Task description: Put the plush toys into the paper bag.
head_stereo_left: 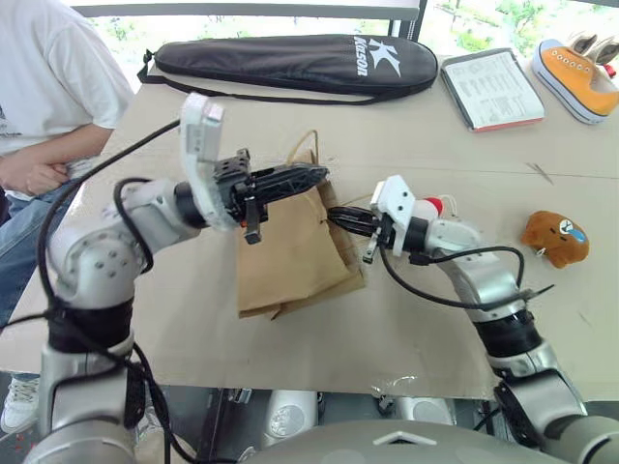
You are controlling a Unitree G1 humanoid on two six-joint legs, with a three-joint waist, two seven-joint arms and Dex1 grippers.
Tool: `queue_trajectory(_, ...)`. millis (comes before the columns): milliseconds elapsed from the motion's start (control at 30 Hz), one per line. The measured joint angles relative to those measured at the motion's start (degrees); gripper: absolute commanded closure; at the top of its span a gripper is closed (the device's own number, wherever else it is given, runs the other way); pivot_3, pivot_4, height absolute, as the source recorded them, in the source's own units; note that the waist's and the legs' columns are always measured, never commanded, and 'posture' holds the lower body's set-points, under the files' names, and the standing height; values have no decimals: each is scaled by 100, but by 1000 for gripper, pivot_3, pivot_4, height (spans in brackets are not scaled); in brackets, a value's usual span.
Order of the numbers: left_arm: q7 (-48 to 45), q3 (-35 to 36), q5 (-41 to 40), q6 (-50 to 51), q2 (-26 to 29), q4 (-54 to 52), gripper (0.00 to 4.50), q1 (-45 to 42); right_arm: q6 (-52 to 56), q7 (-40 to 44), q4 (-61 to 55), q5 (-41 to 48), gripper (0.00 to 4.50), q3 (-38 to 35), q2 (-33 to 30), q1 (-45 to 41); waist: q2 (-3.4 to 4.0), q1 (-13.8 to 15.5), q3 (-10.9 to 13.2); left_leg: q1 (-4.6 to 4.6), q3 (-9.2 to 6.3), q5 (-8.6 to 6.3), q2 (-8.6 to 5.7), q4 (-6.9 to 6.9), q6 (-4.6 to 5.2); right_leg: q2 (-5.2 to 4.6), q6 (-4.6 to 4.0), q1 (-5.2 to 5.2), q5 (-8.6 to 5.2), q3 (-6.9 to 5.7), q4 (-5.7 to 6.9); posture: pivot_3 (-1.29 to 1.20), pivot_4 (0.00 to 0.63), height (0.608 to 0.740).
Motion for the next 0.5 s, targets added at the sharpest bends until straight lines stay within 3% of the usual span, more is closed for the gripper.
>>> queue_trajectory(133,-746,-343,655,-327,-88,583,4500,-665,134,-181,-68,-106,4484,376,141,12,0,-19,0,0,8,-1,0,1,2,7,2,-3,-1,12,-3,0,150,740)
queue_trajectory(233,-1174,-574,1083,-555,-114,715,4500,-685,134,-220,77,-223,4484,590,220,-126,-1,-17,1,-30,6,0,3,5,2,9,3,-32,-1,15,-1,0,150,740)
queue_trajectory(300,-1275,-604,1242,-641,-159,740,4500,-683,129,-220,153,-227,4484,593,225,-259,-1,-6,1,-91,-1,2,5,29,2,10,4,-86,1,11,14,0,150,740)
queue_trajectory(500,-1096,-537,1582,-838,-524,800,4500,-786,-43,-92,638,-231,4484,693,373,-547,-3,1,1,-91,-4,1,5,34,4,10,5,-81,1,9,12,0,150,740)
